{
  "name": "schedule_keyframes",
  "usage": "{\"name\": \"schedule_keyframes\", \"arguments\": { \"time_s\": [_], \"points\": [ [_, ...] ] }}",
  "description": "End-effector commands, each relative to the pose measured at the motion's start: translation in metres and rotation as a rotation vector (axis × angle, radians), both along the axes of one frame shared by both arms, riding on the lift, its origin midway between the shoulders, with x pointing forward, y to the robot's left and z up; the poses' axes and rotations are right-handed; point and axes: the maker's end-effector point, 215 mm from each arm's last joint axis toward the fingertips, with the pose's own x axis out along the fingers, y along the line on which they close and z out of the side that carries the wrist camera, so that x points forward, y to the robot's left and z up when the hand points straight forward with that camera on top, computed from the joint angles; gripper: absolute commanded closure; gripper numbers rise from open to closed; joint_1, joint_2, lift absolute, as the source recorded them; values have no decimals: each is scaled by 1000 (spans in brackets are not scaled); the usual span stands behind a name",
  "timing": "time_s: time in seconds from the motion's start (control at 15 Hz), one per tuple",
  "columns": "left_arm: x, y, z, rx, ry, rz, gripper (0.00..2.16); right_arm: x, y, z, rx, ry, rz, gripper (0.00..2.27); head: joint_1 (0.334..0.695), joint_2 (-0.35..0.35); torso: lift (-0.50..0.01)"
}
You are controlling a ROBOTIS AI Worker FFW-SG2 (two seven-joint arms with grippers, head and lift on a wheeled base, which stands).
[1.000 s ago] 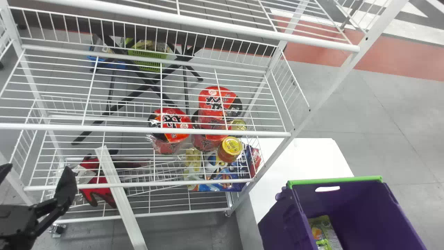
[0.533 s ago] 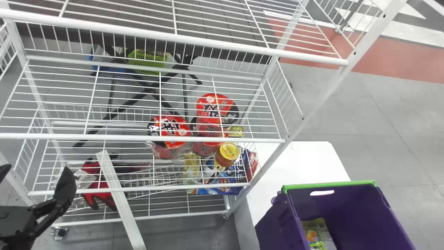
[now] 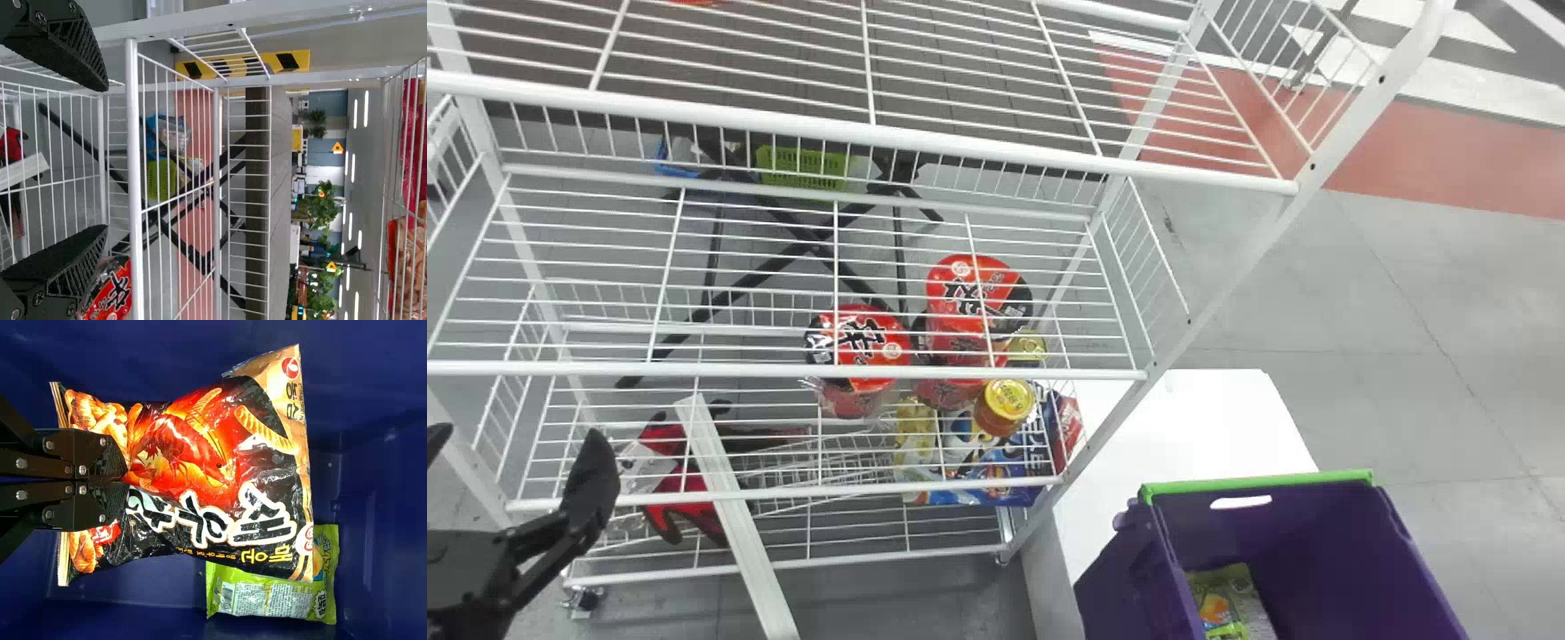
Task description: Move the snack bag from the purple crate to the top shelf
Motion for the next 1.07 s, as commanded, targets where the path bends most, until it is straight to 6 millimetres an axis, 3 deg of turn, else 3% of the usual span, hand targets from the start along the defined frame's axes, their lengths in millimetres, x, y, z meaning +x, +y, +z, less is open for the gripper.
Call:
{"name": "schedule_keyframes", "arguments": {
  "time_s": [0.0, 1.0],
  "points": [
    [1, 0, 1, 0, -3, 0, 66, 0, -2, 1, -3, -1, -2, 1477, 695, -350, -291],
    [3, -4, 0, -1, -1, -9, 66, 3, -18, 15, -30, -15, -26, 1477, 695, -350, -232]
  ]
}}
